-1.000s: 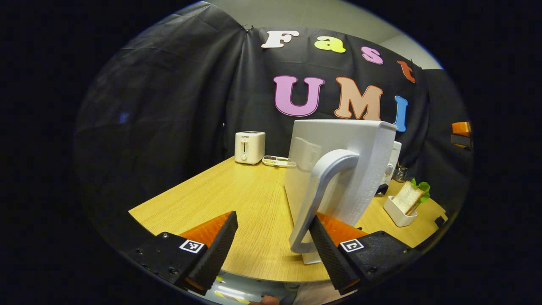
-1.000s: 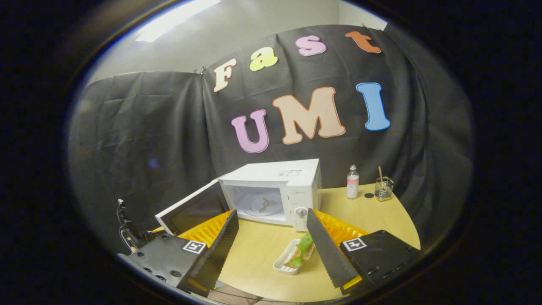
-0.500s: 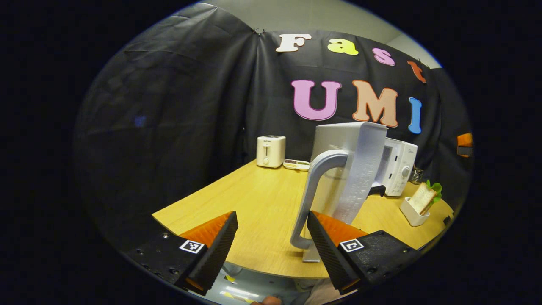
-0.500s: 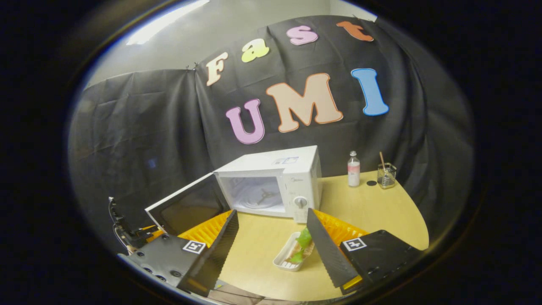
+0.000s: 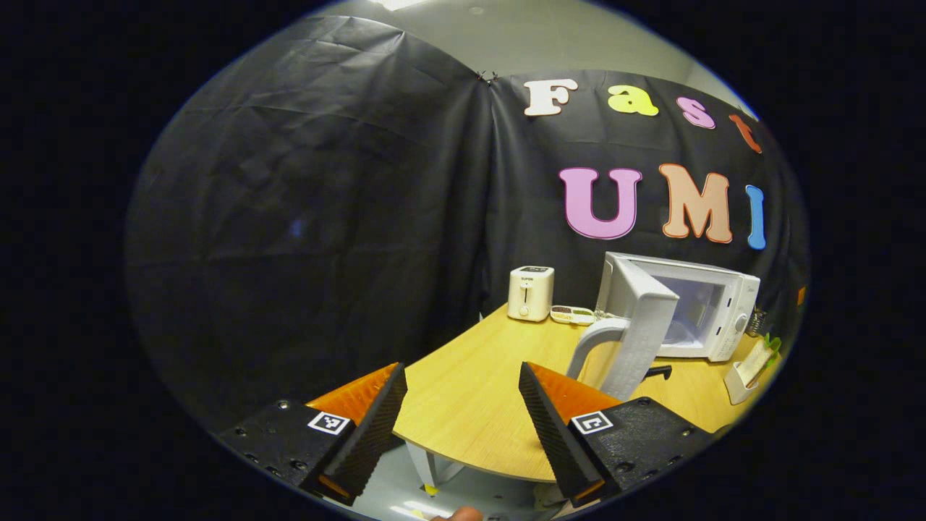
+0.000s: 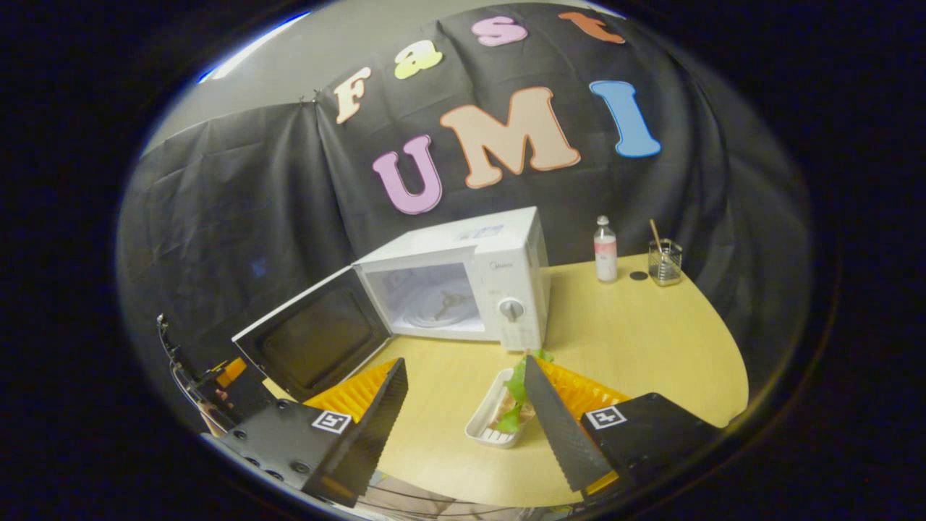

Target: Open the microwave oven with the left hand, put the food in, and close the microwave oven.

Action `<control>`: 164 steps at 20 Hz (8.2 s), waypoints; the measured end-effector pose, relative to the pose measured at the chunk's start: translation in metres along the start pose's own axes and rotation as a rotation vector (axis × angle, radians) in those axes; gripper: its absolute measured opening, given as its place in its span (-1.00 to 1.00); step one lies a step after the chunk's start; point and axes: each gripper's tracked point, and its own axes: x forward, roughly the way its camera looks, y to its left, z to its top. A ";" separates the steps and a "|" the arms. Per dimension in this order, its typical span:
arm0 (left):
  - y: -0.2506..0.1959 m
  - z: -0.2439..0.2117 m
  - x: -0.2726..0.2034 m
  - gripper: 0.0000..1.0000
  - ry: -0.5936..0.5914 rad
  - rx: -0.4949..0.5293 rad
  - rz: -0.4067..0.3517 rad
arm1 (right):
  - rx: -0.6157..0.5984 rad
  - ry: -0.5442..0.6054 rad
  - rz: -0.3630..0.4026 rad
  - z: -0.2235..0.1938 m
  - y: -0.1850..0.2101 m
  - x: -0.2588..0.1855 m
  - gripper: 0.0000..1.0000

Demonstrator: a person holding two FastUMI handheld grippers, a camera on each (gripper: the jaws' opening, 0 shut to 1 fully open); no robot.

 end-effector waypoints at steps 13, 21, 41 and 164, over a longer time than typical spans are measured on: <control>-0.065 0.076 0.003 0.89 -0.171 -0.031 -0.065 | 0.189 0.299 -0.044 -0.059 -0.055 0.072 0.97; -0.066 0.083 0.015 0.90 -0.177 -0.013 -0.035 | 0.239 0.483 -0.033 -0.103 -0.053 0.096 0.52; -0.050 0.076 0.014 0.90 -0.164 -0.013 -0.009 | 0.275 0.227 -0.006 -0.065 -0.039 0.082 -0.57; -0.097 0.024 0.026 -0.99 -0.027 0.053 -0.031 | -0.182 -0.544 -0.271 0.202 -0.089 0.081 0.83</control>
